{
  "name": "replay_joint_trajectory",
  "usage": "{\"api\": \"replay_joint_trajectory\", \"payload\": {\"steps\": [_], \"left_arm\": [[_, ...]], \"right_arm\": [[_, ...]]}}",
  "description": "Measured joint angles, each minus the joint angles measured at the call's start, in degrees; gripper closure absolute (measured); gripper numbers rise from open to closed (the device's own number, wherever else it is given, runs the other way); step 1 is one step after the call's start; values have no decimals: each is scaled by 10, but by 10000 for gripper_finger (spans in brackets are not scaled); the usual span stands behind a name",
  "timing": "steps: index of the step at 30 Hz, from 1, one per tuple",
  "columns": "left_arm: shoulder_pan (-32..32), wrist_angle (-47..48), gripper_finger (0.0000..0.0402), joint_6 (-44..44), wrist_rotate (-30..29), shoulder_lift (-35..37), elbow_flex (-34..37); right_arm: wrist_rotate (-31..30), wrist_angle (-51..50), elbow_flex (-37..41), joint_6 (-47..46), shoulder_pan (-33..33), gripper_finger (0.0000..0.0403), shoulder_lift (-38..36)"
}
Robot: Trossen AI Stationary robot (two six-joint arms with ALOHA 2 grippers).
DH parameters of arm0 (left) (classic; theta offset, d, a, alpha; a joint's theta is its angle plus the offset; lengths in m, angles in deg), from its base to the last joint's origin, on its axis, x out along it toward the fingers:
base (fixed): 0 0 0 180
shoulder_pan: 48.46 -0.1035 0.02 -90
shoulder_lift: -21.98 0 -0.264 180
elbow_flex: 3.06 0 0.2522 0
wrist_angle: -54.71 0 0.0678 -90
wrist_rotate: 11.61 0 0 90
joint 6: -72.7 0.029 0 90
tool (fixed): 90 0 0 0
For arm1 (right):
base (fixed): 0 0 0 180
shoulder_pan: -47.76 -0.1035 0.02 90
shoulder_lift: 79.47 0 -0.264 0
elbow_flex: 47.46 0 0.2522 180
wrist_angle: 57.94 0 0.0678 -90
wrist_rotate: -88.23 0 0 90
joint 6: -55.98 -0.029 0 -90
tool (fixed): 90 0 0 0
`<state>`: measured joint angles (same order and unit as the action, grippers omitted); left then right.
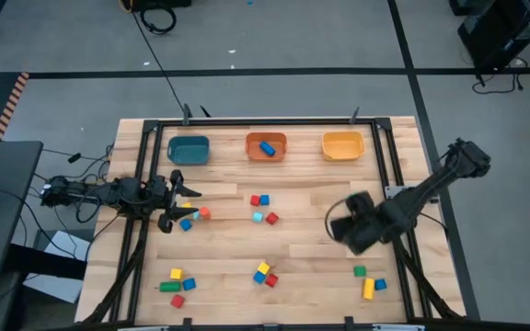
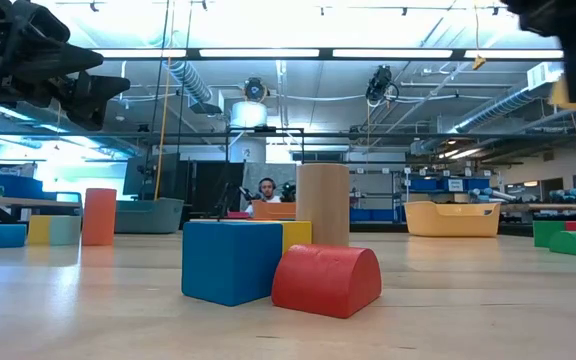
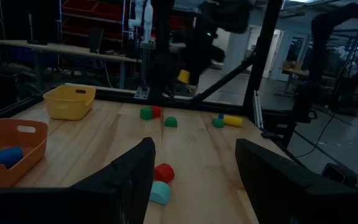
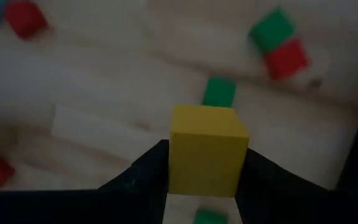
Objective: Sort blocks by size
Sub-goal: Put the yellow cube block into the yellow bin
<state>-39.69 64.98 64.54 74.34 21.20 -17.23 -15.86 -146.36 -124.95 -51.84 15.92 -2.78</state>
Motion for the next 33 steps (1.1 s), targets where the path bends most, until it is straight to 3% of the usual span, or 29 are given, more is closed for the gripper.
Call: {"api": "replay_joint_trajectory", "payload": {"steps": [8, 18, 26, 33], "left_arm": [[0, 0, 170, 0, 0, 0, 0], [0, 0, 170, 0, 0, 0, 0], [0, 0, 170, 0, 0, 0, 0], [0, 0, 170, 0, 0, 0, 0]], "right_arm": [[-38, -10, 0, 217, 161, 249, -55], [-20, 34, 0, 539, 451, 249, -63], [31, 134, -1, 720, 653, 249, -2], [50, 177, -1, 806, 732, 249, 105]]}}
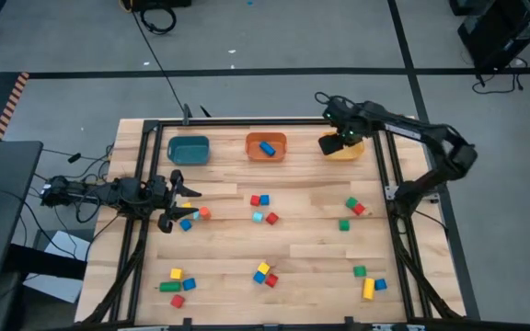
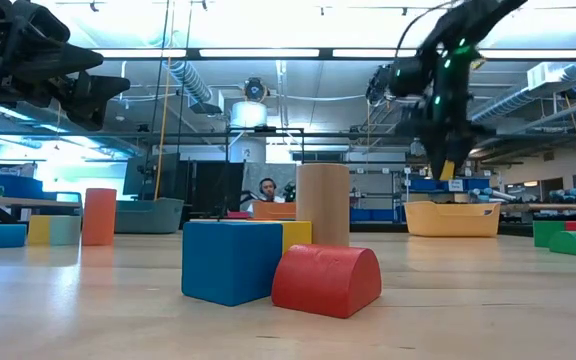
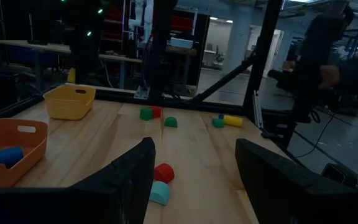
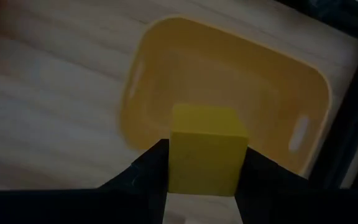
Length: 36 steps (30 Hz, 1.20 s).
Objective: Sort blocks by size
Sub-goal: Put the yellow cube block into the yellow bin, then put the blue half-circle block into the blue bin
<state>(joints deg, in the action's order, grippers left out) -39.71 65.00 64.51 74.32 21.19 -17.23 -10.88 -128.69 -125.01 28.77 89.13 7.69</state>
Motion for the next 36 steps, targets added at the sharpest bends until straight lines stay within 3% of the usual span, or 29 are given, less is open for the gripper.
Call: {"api": "replay_joint_trajectory", "payload": {"steps": [9, 20, 30, 36], "left_arm": [[0, 0, 170, 0, 0, 0, 0], [0, 0, 170, 0, 0, 0, 0], [0, 0, 170, 0, 0, 0, 0], [0, 0, 170, 0, 0, 0, 0]], "right_arm": [[-1, 52, 0, 49, 40, 228, 89], [1, 58, 0, 88, 62, 202, 89], [13, 34, 0, 93, 34, 205, -13], [-24, -29, 0, 3, -40, 214, -108]]}}
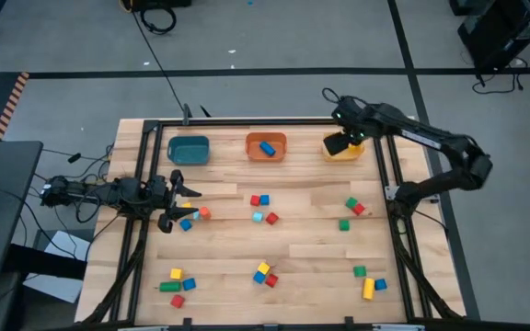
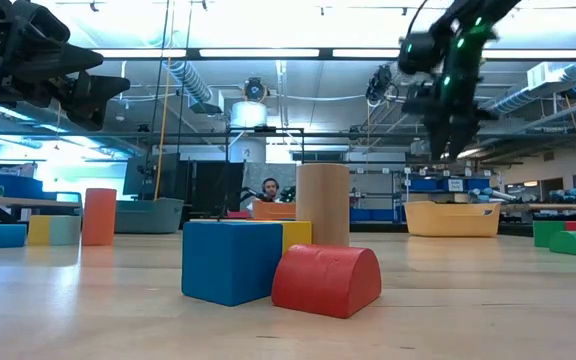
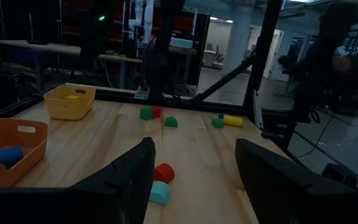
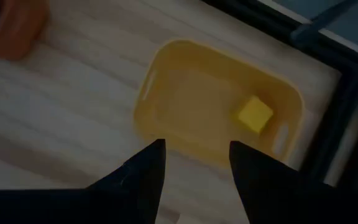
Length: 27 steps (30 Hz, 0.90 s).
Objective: Sort blocks by size
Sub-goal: Put the blue half-circle block into the blue bin
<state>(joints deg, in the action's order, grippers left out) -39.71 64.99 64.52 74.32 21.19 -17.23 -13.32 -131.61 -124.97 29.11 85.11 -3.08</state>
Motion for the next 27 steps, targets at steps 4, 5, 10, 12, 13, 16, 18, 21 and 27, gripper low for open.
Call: {"api": "replay_joint_trajectory", "payload": {"steps": [4, 5, 10, 12, 13, 16, 18, 21, 27], "left_arm": [[0, 0, 170, 0, 0, 0, 0], [0, 0, 170, 0, 0, 0, 0], [0, 0, 170, 0, 0, 0, 0], [0, 0, 170, 0, 0, 0, 0], [0, 0, 170, 0, 0, 0, 0], [0, -4, 170, 0, 0, 0, 0], [0, -9, 170, 0, 0, 0, 0], [0, -19, 170, 0, 0, 0, 0], [0, -55, 170, 0, 0, 0, 0]], "right_arm": [[-27, -47, 0, -120, -85, 226, -57], [-29, -54, 0, -154, -110, 229, -70], [-64, -77, 0, -338, -253, 237, -107], [-79, -80, 0, -411, -313, 237, -108], [-86, -80, 0, -447, -344, 237, -106], [-109, -80, 0, -557, -435, 238, -88], [-122, -80, 0, -634, -492, 238, -67], [-126, -80, 0, -748, -568, 238, -26], [-103, -69, 0, -948, -680, 238, 71]]}}
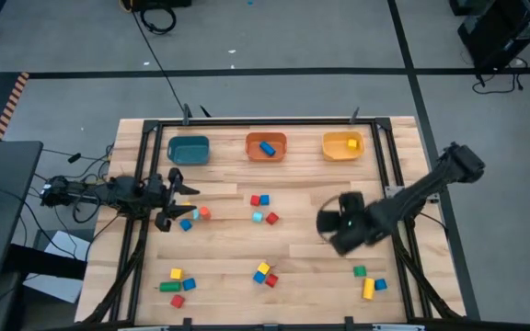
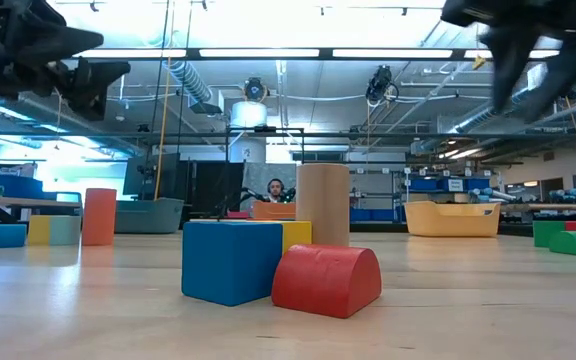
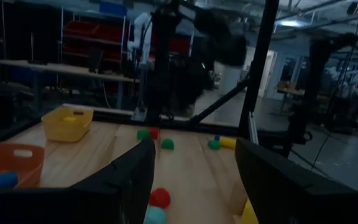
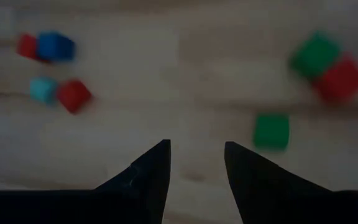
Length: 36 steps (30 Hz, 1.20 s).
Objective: Sort blocks by size
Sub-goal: Put the blue half-circle block into the blue bin
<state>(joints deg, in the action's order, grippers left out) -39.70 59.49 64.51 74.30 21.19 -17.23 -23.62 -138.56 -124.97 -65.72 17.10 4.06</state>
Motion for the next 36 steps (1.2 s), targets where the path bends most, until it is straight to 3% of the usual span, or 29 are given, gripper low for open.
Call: {"api": "replay_joint_trajectory", "payload": {"steps": [4, 8, 14, 18, 23, 32, 36], "left_arm": [[0, -26, 170, 0, 0, 0, 0], [0, -42, 170, 0, 0, 0, 0], [0, -50, 170, 0, 0, 0, 0], [0, -55, 170, 0, 0, 0, 0], [-1, -60, 170, 2, -5, 0, 0], [-1, -75, 170, -54, -92, -1, -1], [-1, -12, 170, -51, -159, -22, -44]], "right_arm": [[49, 40, 0, -77, -42, 238, 50], [77, 100, 0, -93, -60, 238, 81], [55, 128, 0, -93, -54, 238, 91], [18, 113, 0, -90, -44, 238, 76], [16, 76, 0, -73, -31, 238, 64], [18, 33, 0, -41, -25, 238, 63], [20, 13, 0, -18, -25, 238, 63]]}}
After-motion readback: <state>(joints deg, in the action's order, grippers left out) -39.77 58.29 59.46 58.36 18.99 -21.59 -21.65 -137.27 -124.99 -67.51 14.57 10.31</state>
